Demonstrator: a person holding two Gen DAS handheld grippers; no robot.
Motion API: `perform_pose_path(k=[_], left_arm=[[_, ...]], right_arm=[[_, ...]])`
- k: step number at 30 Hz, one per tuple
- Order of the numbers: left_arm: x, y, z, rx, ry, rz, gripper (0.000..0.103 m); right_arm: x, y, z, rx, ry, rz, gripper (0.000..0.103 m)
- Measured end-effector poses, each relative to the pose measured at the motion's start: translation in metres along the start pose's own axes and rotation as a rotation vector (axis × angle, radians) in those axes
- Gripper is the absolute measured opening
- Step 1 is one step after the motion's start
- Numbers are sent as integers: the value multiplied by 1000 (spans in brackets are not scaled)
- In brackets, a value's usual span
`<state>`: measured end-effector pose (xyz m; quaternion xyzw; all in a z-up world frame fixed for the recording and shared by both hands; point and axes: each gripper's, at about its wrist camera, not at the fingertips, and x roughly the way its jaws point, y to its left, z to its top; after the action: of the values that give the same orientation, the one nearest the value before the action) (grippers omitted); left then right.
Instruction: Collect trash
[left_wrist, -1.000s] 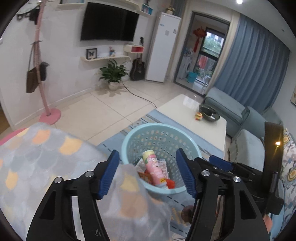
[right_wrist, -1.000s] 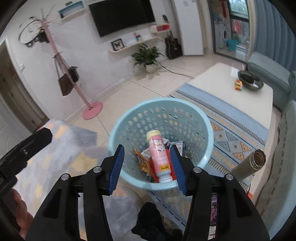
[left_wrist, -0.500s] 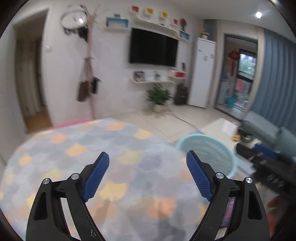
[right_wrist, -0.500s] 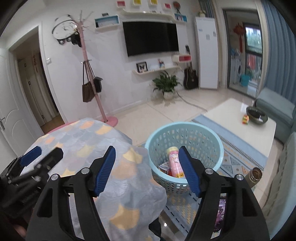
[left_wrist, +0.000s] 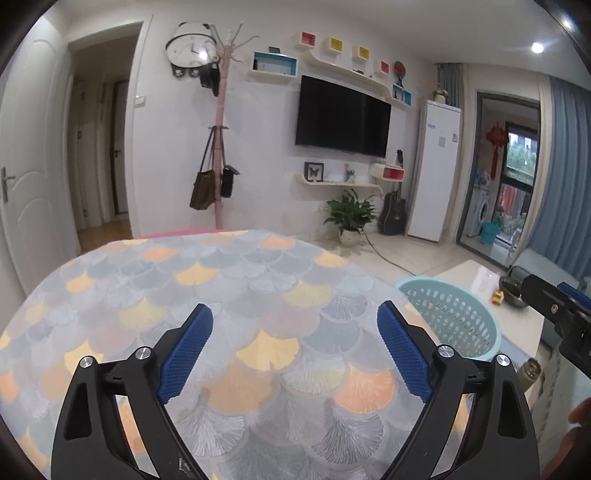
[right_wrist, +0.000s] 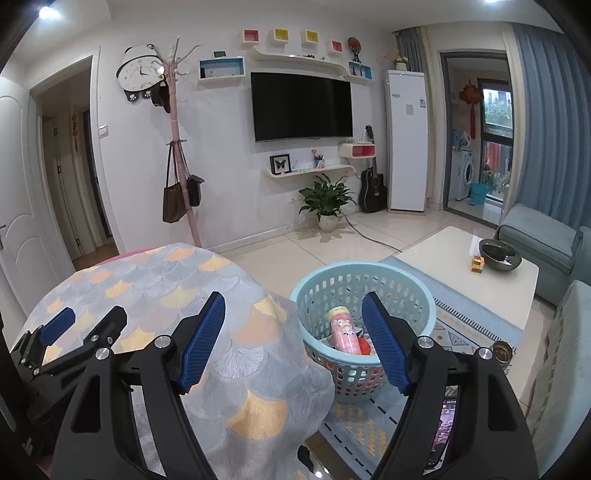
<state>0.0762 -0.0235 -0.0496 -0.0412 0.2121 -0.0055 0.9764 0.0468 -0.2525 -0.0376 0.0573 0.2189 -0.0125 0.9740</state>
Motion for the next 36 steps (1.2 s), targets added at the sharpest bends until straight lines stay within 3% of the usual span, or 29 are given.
perform_pose_path(k=[18,36], left_arm=[[-10,-4,-3,32,-47,-6,94],[-12,-10,-3,81,-48,7,94]], right_arm=[[-15,-8,-17,36,-36,-30,77],[-15,-8,-26,31,-13,-24,78]])
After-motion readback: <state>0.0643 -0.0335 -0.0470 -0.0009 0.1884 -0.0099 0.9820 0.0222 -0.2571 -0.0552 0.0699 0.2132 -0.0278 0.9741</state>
